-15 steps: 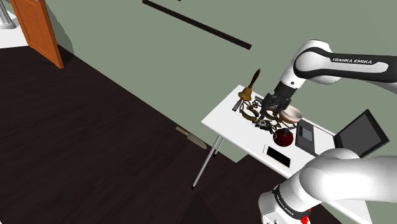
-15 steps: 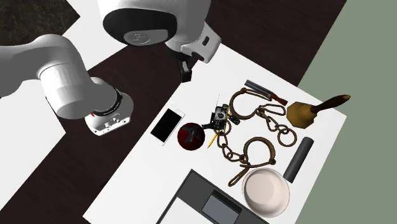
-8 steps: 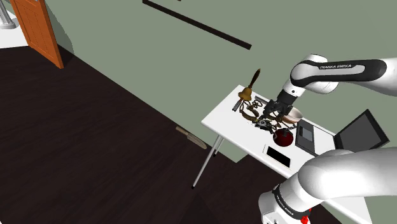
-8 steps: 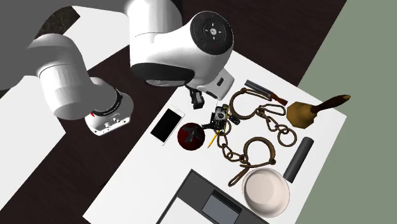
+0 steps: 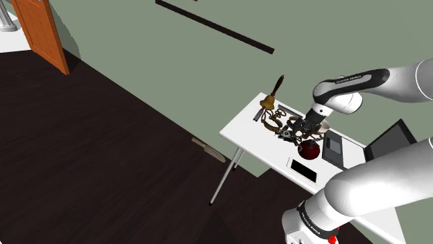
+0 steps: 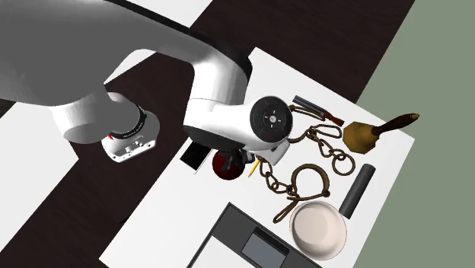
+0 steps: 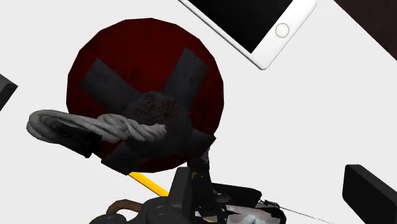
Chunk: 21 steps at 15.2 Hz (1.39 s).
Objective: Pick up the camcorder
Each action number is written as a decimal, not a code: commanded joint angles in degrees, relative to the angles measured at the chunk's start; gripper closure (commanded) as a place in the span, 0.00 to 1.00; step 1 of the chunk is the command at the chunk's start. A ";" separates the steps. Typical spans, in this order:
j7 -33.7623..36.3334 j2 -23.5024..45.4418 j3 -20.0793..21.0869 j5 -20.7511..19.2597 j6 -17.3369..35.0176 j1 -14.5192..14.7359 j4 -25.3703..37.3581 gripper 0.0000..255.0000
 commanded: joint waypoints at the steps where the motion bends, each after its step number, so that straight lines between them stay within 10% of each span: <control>1: -3.26 4.07 -2.39 2.46 2.27 0.14 1.39 0.00; 12: -11.49 14.01 -4.22 11.88 9.70 1.29 1.29 0.00; 13: -11.53 14.05 -4.22 11.93 9.73 1.30 1.28 1.00; 21: -11.49 14.00 -4.21 11.89 9.80 1.30 1.19 1.00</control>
